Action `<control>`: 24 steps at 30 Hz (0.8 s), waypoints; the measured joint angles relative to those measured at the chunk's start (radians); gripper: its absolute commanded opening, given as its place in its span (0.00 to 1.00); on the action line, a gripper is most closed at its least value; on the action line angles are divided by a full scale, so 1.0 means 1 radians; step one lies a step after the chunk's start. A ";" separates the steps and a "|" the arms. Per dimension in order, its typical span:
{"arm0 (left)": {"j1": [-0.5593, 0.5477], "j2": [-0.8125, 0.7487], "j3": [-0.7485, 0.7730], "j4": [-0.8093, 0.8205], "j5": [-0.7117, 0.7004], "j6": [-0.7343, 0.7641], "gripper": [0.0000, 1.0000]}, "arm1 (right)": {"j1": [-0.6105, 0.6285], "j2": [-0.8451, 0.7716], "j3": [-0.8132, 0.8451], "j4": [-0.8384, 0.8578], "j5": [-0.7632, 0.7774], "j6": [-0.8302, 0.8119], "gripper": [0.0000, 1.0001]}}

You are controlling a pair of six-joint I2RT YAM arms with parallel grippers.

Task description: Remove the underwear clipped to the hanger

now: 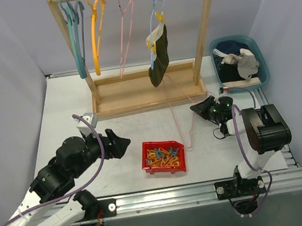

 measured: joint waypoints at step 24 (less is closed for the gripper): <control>0.007 0.103 0.118 -0.008 -0.021 0.073 0.94 | 0.170 -0.710 0.503 -1.328 0.431 -0.523 0.00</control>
